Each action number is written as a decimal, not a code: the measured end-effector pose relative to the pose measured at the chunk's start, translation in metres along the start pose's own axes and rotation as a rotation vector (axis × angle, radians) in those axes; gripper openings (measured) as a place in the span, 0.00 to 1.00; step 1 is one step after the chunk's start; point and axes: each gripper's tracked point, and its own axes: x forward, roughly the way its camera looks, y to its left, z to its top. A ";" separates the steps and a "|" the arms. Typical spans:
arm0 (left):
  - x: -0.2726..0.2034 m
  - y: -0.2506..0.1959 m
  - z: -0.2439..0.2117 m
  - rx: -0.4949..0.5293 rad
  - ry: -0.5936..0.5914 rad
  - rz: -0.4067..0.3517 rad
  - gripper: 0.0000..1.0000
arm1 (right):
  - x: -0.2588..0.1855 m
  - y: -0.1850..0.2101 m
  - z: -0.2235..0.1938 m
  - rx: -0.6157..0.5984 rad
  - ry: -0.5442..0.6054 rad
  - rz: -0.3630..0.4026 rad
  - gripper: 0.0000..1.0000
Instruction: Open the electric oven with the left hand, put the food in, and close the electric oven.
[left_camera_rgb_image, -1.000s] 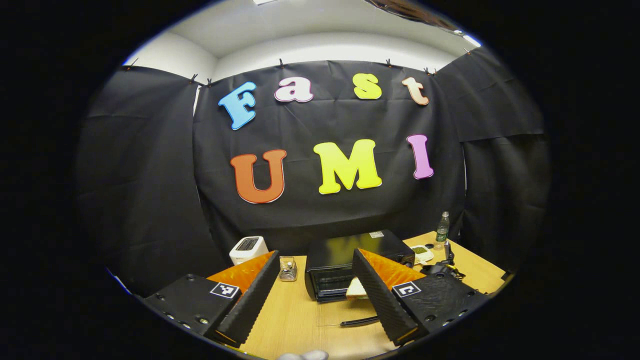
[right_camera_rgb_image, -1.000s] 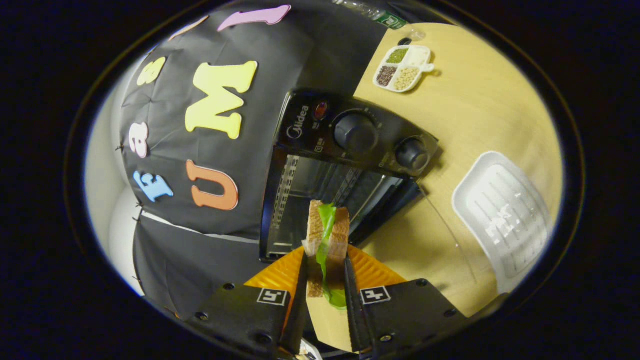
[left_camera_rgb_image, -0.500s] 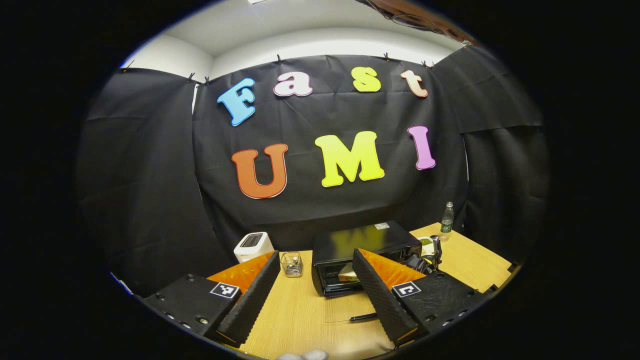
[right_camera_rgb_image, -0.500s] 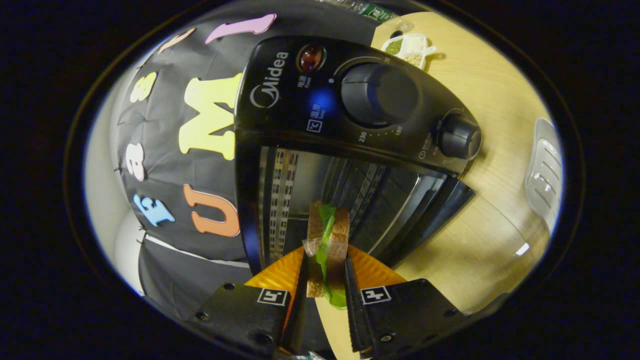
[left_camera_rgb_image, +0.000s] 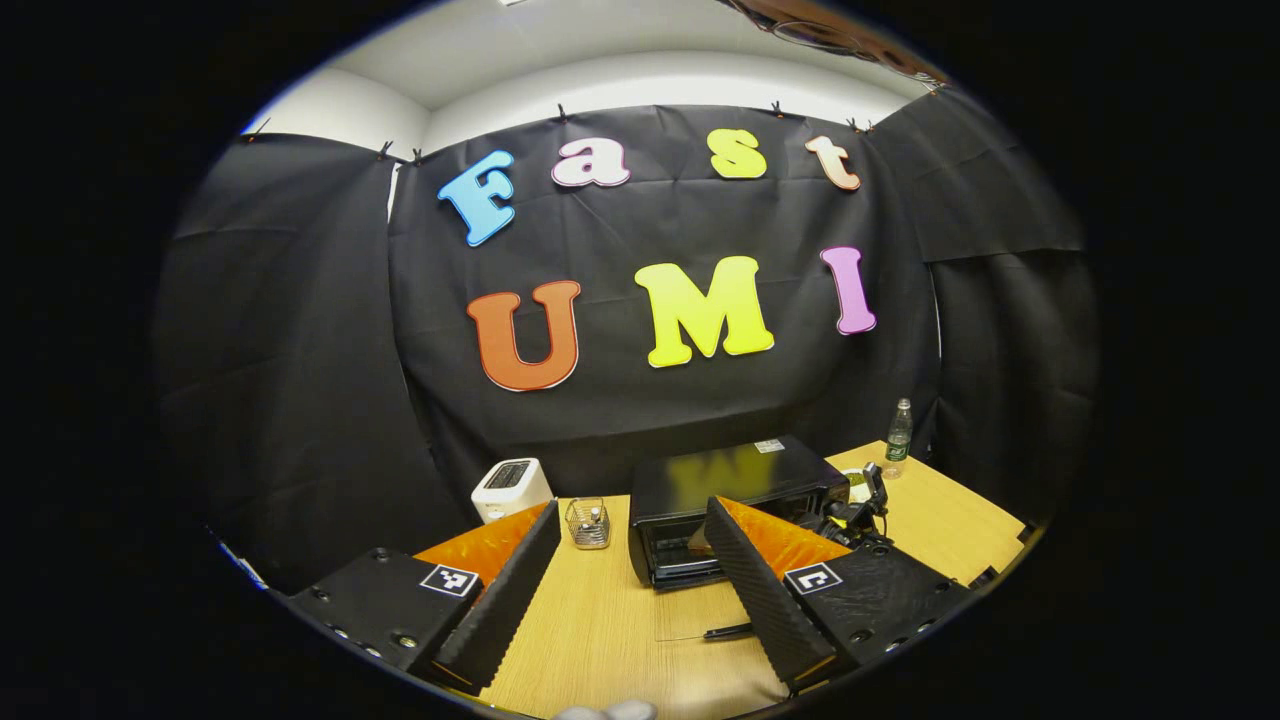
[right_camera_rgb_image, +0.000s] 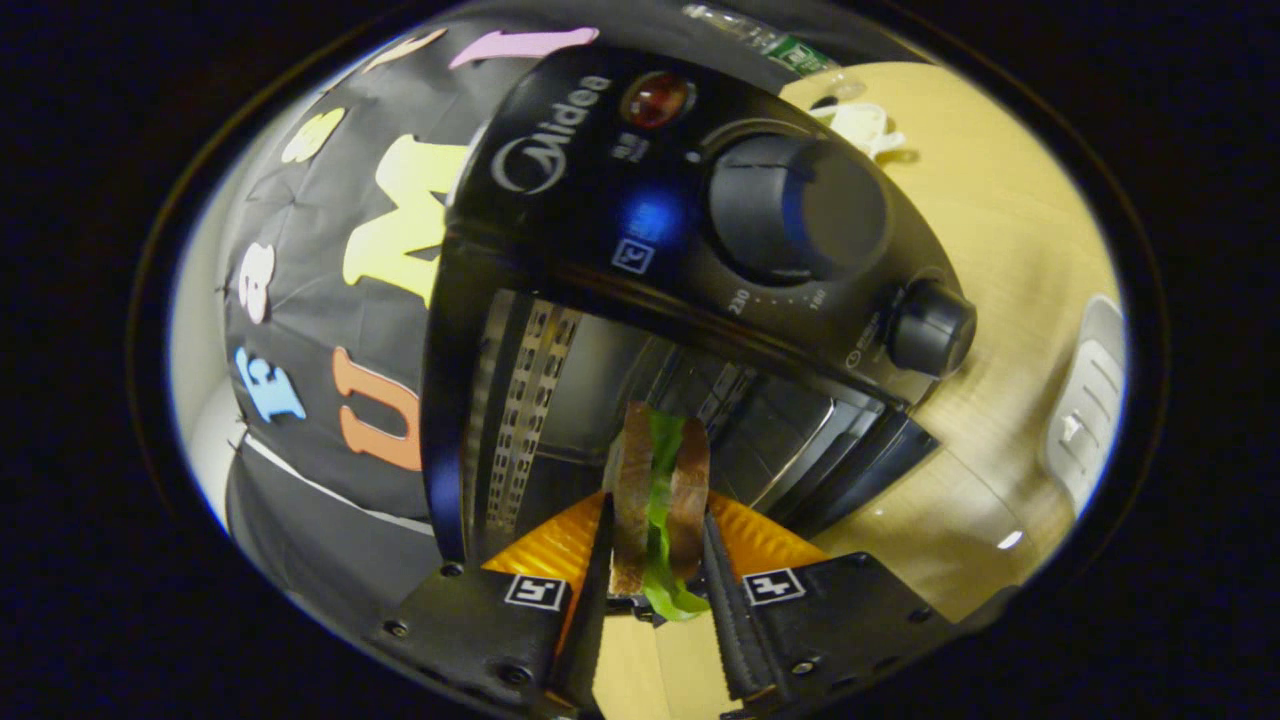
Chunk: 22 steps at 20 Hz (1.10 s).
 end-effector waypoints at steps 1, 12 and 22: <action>0.000 -0.001 0.000 -0.001 0.002 -0.002 0.95 | -0.001 -0.002 -0.002 -0.050 0.009 -0.018 0.61; -0.007 0.002 0.004 -0.007 -0.023 0.010 0.95 | -0.079 0.001 0.030 -0.629 -0.041 -0.140 1.00; -0.008 -0.020 0.025 -0.024 -0.094 -0.015 0.95 | -0.271 0.102 0.152 -0.978 -0.373 -0.137 0.94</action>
